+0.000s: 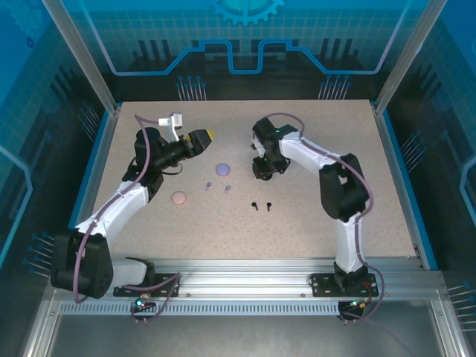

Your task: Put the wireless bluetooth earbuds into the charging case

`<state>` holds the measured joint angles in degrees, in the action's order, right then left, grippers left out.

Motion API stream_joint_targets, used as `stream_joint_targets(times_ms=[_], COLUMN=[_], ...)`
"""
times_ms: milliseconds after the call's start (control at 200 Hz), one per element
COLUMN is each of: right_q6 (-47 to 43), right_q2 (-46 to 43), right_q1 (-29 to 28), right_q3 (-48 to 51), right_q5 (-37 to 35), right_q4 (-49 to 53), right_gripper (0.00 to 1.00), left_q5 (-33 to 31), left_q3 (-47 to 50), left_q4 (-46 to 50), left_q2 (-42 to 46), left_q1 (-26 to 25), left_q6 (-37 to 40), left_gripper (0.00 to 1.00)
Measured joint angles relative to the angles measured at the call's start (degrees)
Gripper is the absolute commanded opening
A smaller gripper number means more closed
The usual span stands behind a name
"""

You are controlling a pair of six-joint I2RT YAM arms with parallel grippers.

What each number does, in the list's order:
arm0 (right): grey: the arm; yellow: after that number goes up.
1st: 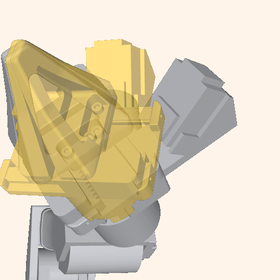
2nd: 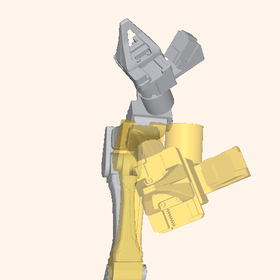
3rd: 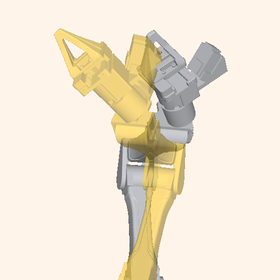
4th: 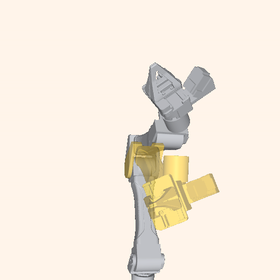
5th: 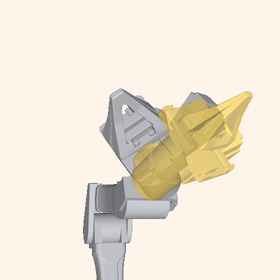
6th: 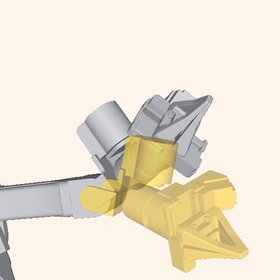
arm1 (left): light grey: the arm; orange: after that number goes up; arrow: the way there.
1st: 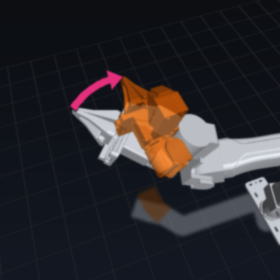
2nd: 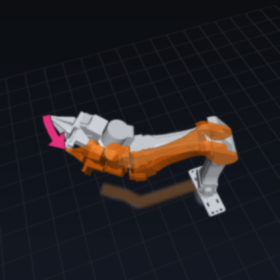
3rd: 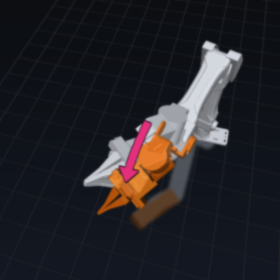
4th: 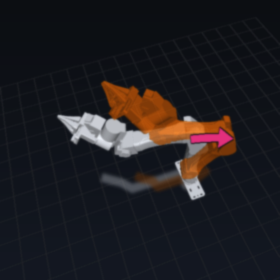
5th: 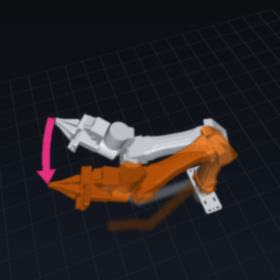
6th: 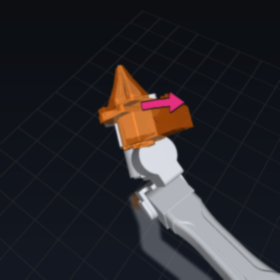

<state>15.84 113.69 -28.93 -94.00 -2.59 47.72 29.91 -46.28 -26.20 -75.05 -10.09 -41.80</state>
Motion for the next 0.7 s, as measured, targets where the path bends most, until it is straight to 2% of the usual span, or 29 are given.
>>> stream_joint_targets(times_ms=[250, 490, 700], right_q6=[24.2, 46.9, 60.8], right_q2=[-14.7, -18.1, -20.6], right_q1=[0.0, -1.3, -5.3], right_q3=[4.2, 9.4, 11.5], right_q5=[1.5, 0.0, -4.7], right_q4=[-10.0, -16.9, -19.1], right_gripper=[0.39, 0.40, 0.39], left_q5=[0.6, 1.1, 1.1], left_q3=[6.0, 6.4, 6.9], left_q4=[-16.3, -28.7, -36.9], left_q2=[-6.1, -11.6, -16.5], left_q1=[-1.6, -4.2, -6.8], left_q6=[-4.6, -4.8, -4.9], left_gripper=[0.72, 0.71, 0.68])
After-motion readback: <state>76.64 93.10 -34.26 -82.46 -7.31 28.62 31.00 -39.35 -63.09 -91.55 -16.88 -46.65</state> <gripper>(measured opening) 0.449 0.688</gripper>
